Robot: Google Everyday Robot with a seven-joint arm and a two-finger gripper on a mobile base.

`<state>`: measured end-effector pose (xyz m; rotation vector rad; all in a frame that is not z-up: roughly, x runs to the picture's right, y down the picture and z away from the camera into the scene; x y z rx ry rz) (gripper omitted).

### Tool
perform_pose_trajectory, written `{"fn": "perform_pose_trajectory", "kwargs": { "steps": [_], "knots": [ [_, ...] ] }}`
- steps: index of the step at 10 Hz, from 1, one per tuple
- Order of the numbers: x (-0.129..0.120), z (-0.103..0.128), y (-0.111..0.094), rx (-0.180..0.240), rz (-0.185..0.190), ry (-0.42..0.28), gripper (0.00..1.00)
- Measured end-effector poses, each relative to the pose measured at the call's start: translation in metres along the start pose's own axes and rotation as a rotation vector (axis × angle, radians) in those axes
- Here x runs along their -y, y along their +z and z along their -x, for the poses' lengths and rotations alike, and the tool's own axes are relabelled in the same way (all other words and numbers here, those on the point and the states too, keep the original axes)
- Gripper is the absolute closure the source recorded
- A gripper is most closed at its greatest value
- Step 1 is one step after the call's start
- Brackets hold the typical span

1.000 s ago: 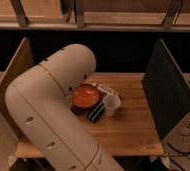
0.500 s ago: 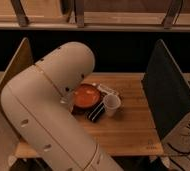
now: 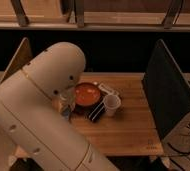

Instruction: Wipe the white sponge on the table

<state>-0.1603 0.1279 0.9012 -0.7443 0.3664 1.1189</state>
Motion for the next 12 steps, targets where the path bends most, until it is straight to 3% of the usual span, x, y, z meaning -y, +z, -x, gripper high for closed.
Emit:
{"fn": "perform_pose_trajectory", "kwargs": {
  "steps": [2, 6, 10, 12],
  "knots": [
    [-0.012, 0.021, 0.001, 0.013, -0.029, -0.048, 1.0],
    [-0.045, 0.038, 0.0, 0.037, -0.016, -0.143, 1.0],
    [-0.067, -0.001, 0.009, -0.011, 0.036, -0.189, 1.0],
    [-0.059, -0.026, 0.013, -0.046, 0.025, -0.187, 1.0]
  ]
}}
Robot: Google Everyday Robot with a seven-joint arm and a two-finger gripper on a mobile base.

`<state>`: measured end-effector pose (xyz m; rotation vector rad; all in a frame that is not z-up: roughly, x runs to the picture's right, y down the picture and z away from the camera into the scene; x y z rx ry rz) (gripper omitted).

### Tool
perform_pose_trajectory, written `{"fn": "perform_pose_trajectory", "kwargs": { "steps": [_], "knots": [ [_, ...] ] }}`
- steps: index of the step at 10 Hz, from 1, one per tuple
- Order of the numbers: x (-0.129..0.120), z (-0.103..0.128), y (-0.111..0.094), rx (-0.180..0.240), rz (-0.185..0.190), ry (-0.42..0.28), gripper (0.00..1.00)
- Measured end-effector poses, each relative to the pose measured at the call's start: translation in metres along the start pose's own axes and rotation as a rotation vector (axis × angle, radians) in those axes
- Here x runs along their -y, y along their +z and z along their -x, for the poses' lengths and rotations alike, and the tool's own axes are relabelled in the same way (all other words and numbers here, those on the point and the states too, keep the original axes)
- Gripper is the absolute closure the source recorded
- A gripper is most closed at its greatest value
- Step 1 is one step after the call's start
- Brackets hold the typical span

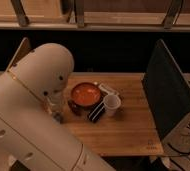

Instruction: Wipe the white sponge on the table

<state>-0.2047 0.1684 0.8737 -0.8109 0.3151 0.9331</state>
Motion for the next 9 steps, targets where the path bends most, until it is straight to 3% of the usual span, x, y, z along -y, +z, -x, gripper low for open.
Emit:
{"fn": "perform_pose_trajectory", "kwargs": {
  "steps": [3, 5, 7, 9],
  "knots": [
    [0.038, -0.017, -0.006, -0.032, -0.093, 0.059, 1.0],
    [0.056, -0.009, -0.012, -0.031, -0.154, 0.077, 1.0],
    [0.068, 0.018, -0.019, 0.007, -0.217, 0.056, 1.0],
    [0.067, 0.05, -0.03, 0.072, -0.24, 0.005, 1.0]
  ]
}}
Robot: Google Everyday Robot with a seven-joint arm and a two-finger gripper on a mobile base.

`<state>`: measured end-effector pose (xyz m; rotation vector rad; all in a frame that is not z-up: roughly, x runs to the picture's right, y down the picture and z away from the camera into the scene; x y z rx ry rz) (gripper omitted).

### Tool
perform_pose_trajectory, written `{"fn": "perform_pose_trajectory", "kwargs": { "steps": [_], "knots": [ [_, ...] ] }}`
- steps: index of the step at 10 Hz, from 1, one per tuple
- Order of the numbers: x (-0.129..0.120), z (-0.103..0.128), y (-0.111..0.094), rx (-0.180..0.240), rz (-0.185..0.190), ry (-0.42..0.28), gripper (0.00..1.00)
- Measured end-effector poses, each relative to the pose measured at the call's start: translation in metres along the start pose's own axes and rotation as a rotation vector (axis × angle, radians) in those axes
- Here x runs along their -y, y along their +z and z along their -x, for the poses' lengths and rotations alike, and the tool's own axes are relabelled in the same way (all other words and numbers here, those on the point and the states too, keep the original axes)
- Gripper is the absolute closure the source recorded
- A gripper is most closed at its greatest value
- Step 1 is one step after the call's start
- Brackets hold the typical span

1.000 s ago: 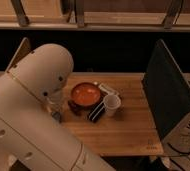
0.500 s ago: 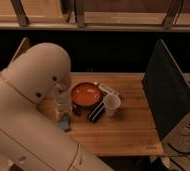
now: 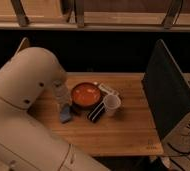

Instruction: Wipe the white sponge on the table

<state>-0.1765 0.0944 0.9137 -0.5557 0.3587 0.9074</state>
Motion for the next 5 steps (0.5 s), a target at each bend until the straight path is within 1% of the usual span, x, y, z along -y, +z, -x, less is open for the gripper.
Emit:
{"fn": "perform_pose_trajectory", "kwargs": {
  "steps": [1, 2, 3, 4, 5],
  "knots": [
    [-0.005, 0.02, -0.009, 0.054, 0.007, -0.035, 1.0],
    [-0.013, 0.034, -0.016, 0.095, 0.023, -0.063, 1.0],
    [-0.022, 0.042, -0.02, 0.122, 0.04, -0.087, 1.0],
    [-0.038, 0.048, -0.022, 0.151, 0.075, -0.118, 1.0],
    [-0.05, 0.047, -0.022, 0.163, 0.103, -0.136, 1.0]
  ]
}}
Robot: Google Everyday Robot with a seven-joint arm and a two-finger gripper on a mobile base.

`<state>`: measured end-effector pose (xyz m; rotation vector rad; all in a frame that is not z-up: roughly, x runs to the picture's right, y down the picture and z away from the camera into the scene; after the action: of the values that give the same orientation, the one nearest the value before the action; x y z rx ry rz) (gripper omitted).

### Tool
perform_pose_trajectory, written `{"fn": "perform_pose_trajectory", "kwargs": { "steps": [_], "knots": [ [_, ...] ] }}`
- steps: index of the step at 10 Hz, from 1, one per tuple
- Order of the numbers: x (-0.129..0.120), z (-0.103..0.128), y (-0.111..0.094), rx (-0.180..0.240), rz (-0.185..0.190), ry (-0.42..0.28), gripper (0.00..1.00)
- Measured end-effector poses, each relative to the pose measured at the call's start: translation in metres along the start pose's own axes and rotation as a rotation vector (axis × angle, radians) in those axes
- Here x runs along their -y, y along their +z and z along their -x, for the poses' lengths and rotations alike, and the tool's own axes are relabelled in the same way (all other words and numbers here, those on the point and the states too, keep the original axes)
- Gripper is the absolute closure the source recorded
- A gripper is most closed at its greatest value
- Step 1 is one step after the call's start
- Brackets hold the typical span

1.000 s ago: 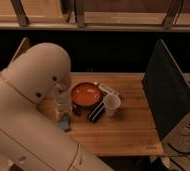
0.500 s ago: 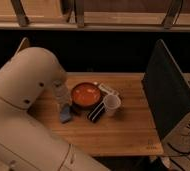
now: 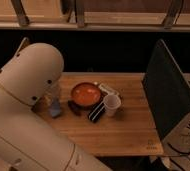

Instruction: Wipe the white sponge on the table

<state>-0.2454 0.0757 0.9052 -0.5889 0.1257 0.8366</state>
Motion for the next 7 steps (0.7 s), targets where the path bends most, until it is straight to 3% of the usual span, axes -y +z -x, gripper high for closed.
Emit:
{"fn": "perform_pose_trajectory", "kwargs": {
  "steps": [3, 4, 6, 7],
  "knots": [
    [-0.043, -0.032, 0.013, -0.024, 0.122, -0.046, 1.0],
    [-0.049, -0.043, 0.015, -0.033, 0.144, -0.052, 1.0],
    [-0.054, -0.072, 0.016, -0.063, 0.165, -0.065, 1.0],
    [-0.045, -0.084, 0.015, -0.079, 0.15, -0.062, 1.0]
  ]
}}
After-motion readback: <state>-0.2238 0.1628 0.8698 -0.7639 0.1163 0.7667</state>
